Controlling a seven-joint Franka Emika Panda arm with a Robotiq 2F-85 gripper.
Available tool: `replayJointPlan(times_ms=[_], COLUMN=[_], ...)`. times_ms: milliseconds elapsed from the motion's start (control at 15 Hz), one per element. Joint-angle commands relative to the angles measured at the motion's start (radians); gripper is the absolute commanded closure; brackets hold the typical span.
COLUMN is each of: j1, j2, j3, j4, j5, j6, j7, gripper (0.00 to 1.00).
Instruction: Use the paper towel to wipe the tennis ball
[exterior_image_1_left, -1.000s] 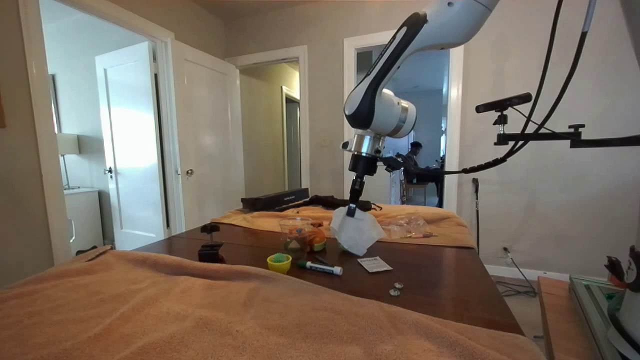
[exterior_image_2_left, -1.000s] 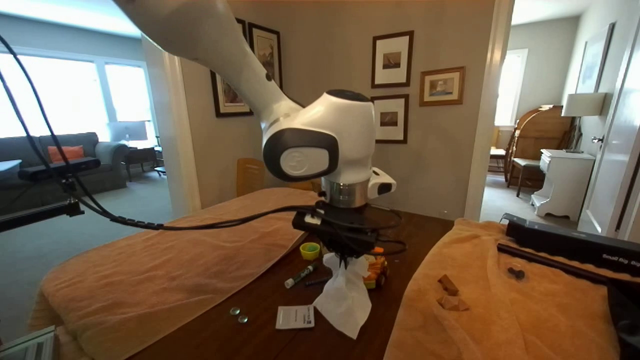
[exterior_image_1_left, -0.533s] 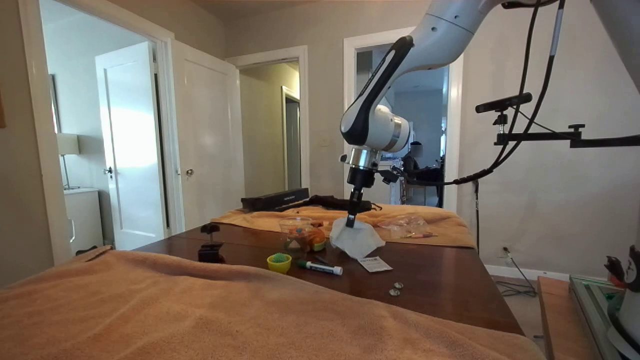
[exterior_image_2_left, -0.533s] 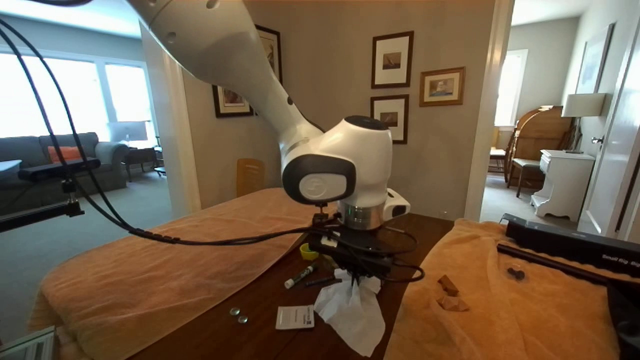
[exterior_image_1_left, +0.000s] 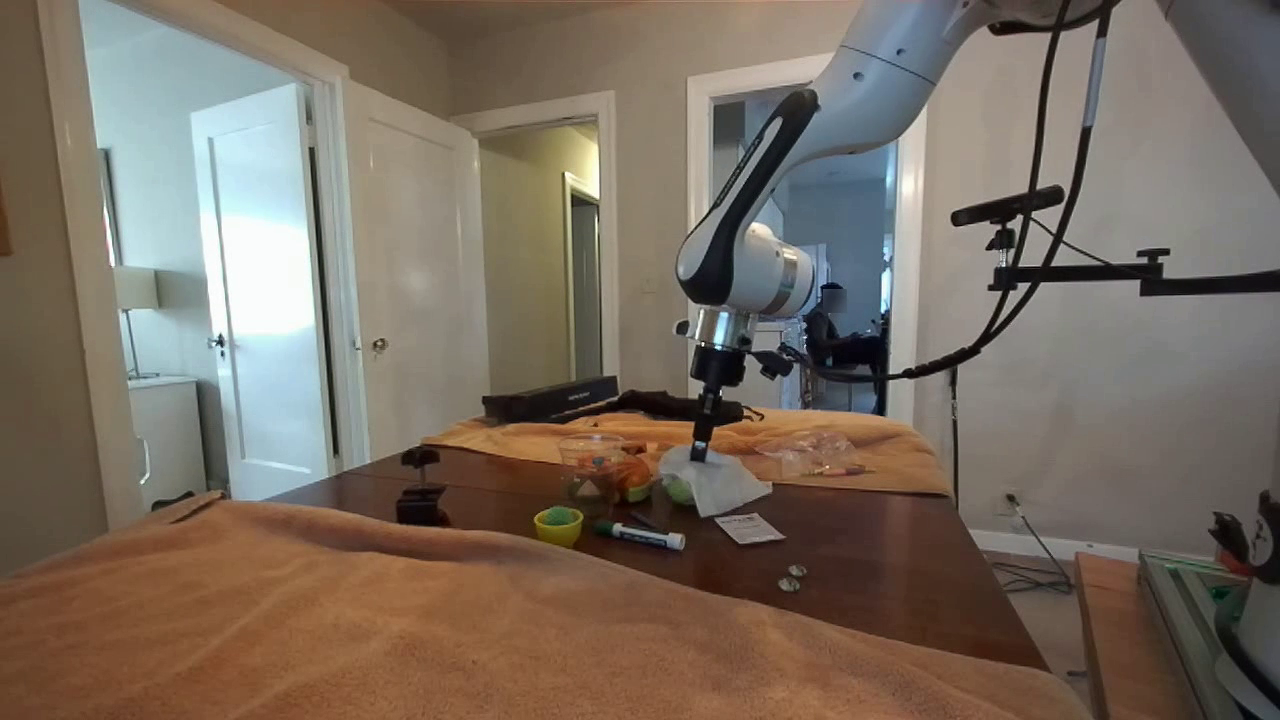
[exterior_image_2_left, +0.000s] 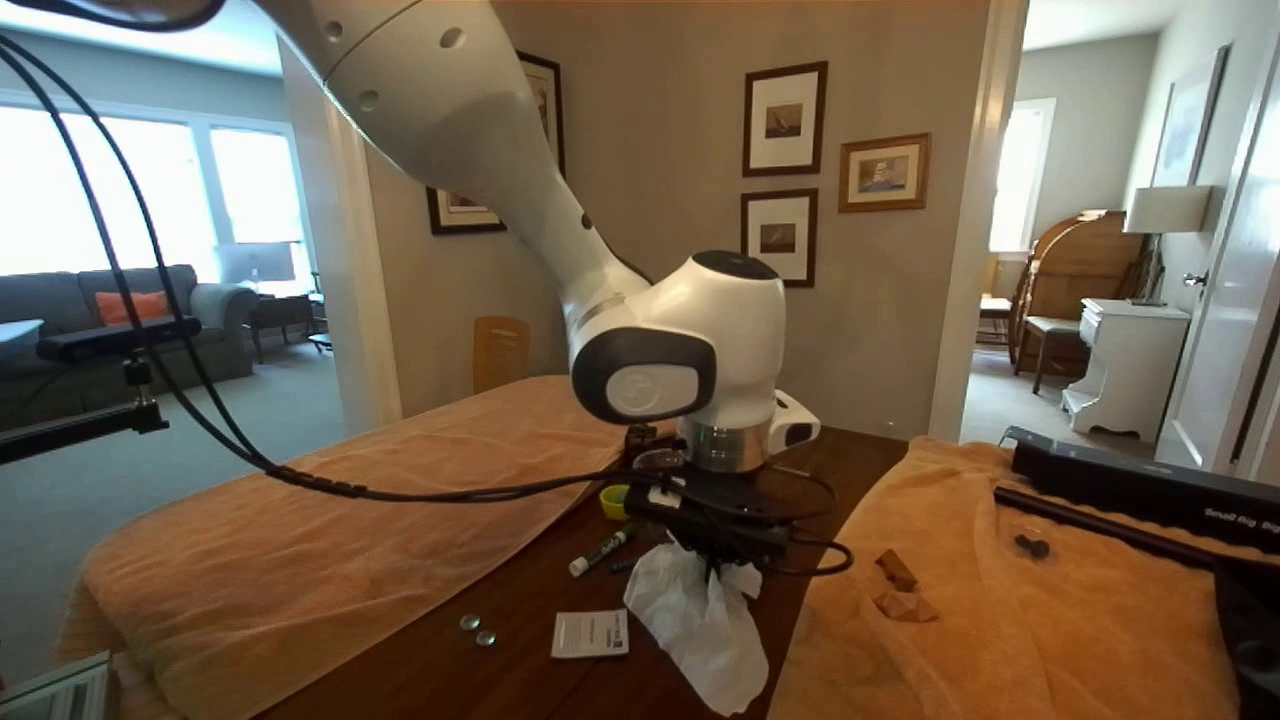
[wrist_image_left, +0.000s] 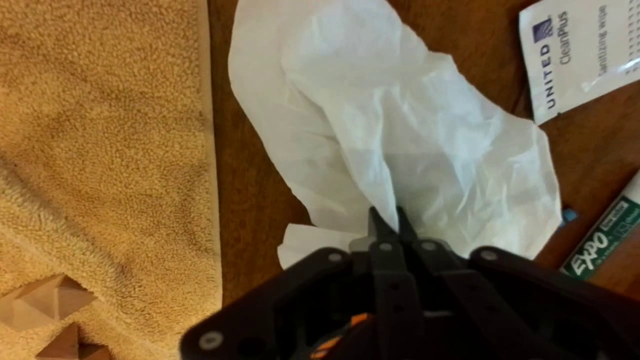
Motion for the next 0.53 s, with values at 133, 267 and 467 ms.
replayJointPlan(times_ms=[133,267,467], j1=[-0.013,-0.013,-0.013], j2=[-0.009,-0.006,-0.001], j3=[0.026,0.027,0.023], j4=[-0.050,-0.055,-0.051], j5=[-0.058,-0.069,-0.080], j6=[0.021,0.026,0.032], j7=[-0.036,-0.034,-0.025], gripper=[1.00,1.00,1.00])
